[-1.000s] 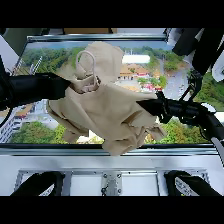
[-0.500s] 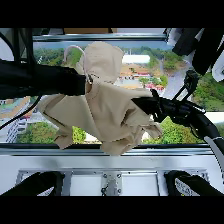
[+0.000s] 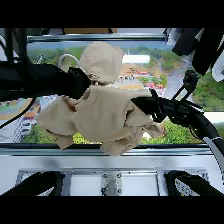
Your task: Fold the clothes and pants, and hang the long-sleeved shirts on hangers.
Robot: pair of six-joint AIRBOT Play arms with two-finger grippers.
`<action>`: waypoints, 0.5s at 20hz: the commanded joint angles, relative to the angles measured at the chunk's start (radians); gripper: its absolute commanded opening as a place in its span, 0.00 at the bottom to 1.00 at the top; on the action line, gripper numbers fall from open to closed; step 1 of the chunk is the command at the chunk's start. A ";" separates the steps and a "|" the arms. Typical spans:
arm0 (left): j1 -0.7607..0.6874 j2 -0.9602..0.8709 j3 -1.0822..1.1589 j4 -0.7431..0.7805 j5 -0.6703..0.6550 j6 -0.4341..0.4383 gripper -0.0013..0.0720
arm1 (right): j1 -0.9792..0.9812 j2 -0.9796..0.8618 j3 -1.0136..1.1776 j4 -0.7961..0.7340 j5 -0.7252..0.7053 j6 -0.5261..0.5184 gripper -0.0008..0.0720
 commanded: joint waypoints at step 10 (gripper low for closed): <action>-0.001 0.162 0.001 0.093 0.072 -0.034 0.06 | -0.015 0.016 0.019 0.100 -0.029 0.003 0.03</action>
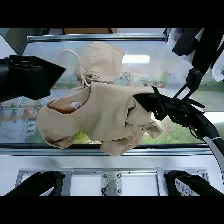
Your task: Fold the clothes and pants, and hang the long-sleeved shirts on hangers.
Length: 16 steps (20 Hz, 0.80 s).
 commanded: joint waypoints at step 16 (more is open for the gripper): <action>0.096 -0.080 -0.002 0.058 0.006 0.047 0.04 | -0.948 0.355 0.264 0.079 -0.363 0.108 0.03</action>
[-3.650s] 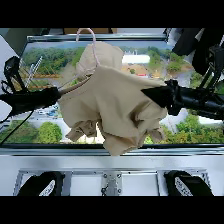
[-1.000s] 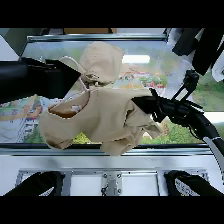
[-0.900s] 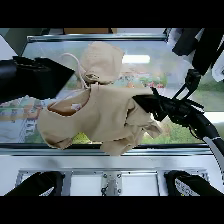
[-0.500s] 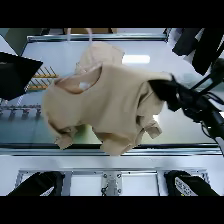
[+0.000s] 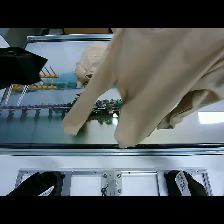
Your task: Fold the clothes and pants, and hang the long-sleeved shirts on hangers.
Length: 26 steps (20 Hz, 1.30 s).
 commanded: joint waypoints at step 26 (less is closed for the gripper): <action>0.004 -0.130 0.000 0.008 0.063 0.180 0.04 | -0.454 0.066 0.380 -0.257 -1.398 -0.070 0.03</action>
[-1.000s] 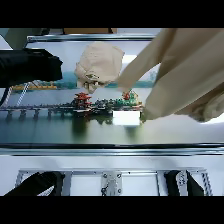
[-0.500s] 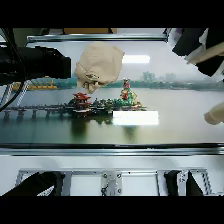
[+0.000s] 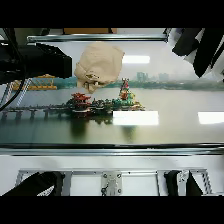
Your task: Fold the clothes and pants, and hang the long-sleeved shirts on hangers.
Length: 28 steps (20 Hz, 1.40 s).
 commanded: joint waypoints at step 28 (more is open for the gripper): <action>0.001 0.000 0.001 -0.001 0.000 0.030 0.04 | 0.001 0.014 0.004 0.081 -0.014 -0.035 0.80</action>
